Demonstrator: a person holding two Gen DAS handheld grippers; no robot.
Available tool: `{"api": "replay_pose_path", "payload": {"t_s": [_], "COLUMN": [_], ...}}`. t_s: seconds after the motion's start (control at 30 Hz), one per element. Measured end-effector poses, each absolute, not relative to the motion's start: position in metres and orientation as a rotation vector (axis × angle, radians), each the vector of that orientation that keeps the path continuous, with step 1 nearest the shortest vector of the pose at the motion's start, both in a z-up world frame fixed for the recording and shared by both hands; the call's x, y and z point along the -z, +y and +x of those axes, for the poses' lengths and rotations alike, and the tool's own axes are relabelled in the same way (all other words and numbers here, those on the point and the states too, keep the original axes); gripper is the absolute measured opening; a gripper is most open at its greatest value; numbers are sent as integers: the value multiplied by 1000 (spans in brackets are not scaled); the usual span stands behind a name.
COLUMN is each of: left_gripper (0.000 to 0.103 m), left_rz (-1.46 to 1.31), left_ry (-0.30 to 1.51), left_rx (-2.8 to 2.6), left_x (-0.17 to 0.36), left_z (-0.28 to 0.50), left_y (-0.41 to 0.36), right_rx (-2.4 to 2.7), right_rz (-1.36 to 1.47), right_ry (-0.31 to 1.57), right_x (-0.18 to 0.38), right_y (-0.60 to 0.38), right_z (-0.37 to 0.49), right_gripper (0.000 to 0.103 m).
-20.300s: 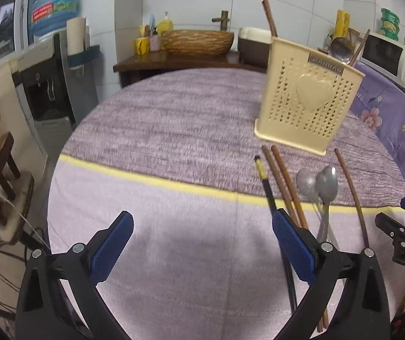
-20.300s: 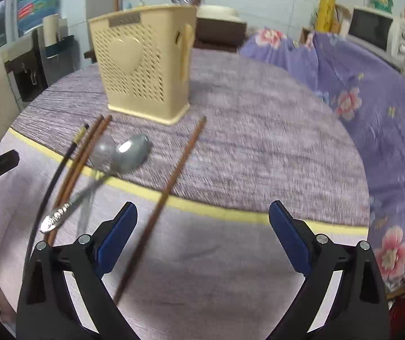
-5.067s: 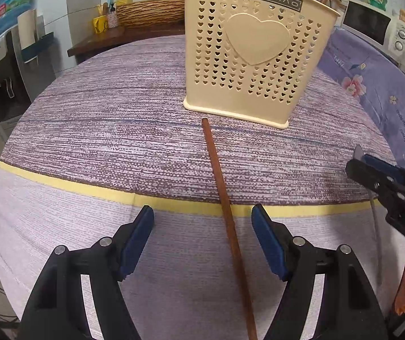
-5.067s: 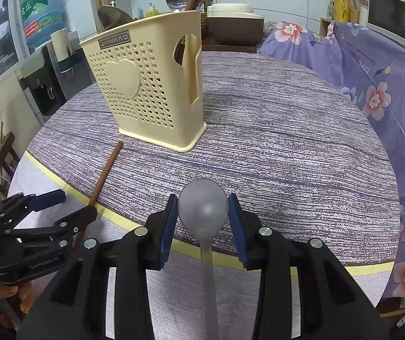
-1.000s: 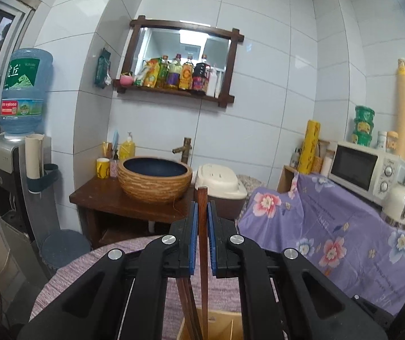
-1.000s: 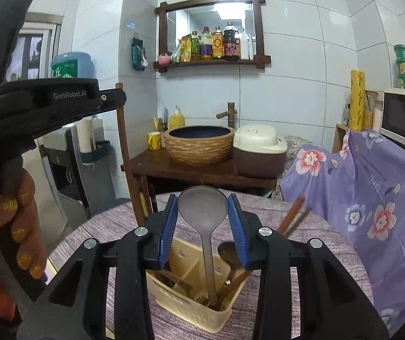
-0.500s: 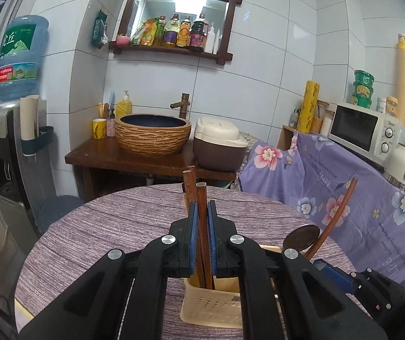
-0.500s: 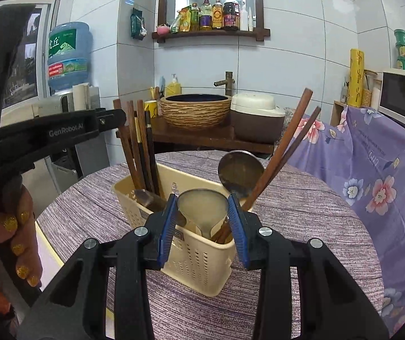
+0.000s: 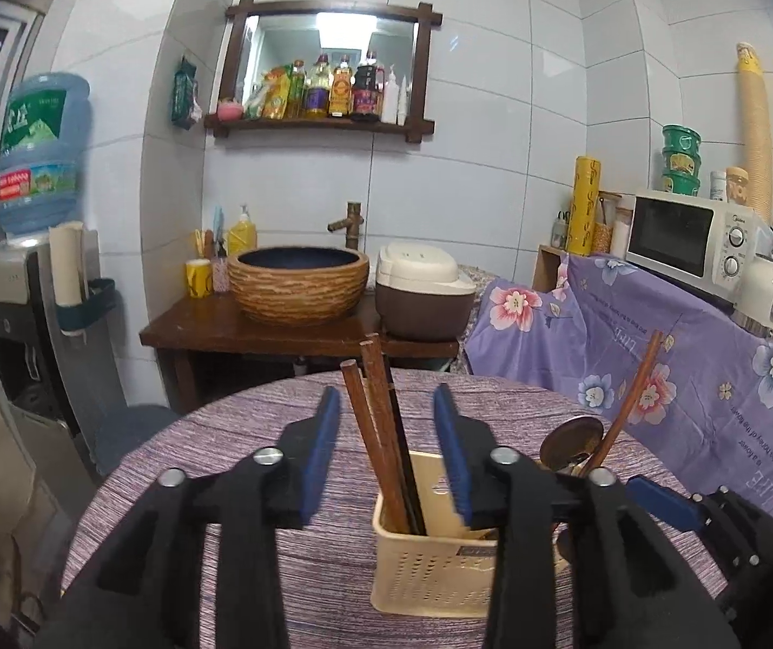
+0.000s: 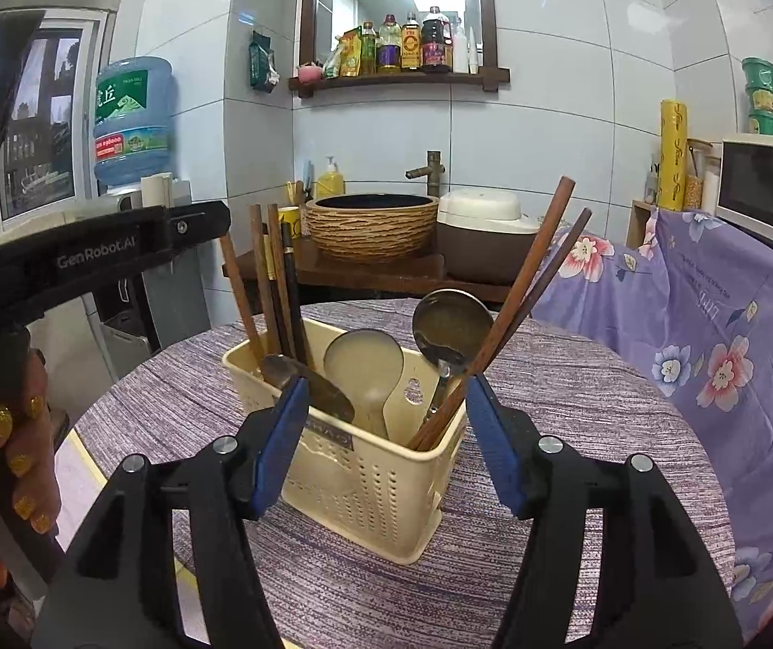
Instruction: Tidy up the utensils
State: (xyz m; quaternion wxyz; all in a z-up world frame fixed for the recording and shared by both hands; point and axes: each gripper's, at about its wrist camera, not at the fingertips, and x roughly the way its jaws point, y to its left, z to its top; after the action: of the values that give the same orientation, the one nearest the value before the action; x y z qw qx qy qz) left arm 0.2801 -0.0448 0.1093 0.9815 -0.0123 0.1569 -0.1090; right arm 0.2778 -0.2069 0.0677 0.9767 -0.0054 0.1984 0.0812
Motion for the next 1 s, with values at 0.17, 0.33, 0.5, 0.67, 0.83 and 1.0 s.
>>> {"api": "replay_pose_path", "payload": {"t_s": [0.17, 0.33, 0.5, 0.67, 0.83, 1.0], "left_gripper": [79, 98, 98, 98, 98, 98], "left_rz": [-17, -22, -9, 32, 30, -24], "left_ry": [265, 250, 241, 228, 216, 237], "left_rx": [203, 230, 242, 170, 131, 121], "left_x": [-112, -97, -66, -34, -12, -7], "left_z": [248, 203, 145, 91, 48, 30], "left_y": [-31, -15, -4, -3, 1, 9], "right_rx": [-151, -146, -131, -135, -143, -130], "right_rz": [19, 79, 83, 75, 78, 58], "right_ry": [397, 390, 380, 343, 332, 328], "right_x": [-69, -65, -47, -25, -10, 4], "right_y": [-217, -232, -238, -233, -228, -226], "right_z": [251, 207, 151, 86, 39, 9], "right_gripper": [77, 95, 97, 97, 97, 97]}}
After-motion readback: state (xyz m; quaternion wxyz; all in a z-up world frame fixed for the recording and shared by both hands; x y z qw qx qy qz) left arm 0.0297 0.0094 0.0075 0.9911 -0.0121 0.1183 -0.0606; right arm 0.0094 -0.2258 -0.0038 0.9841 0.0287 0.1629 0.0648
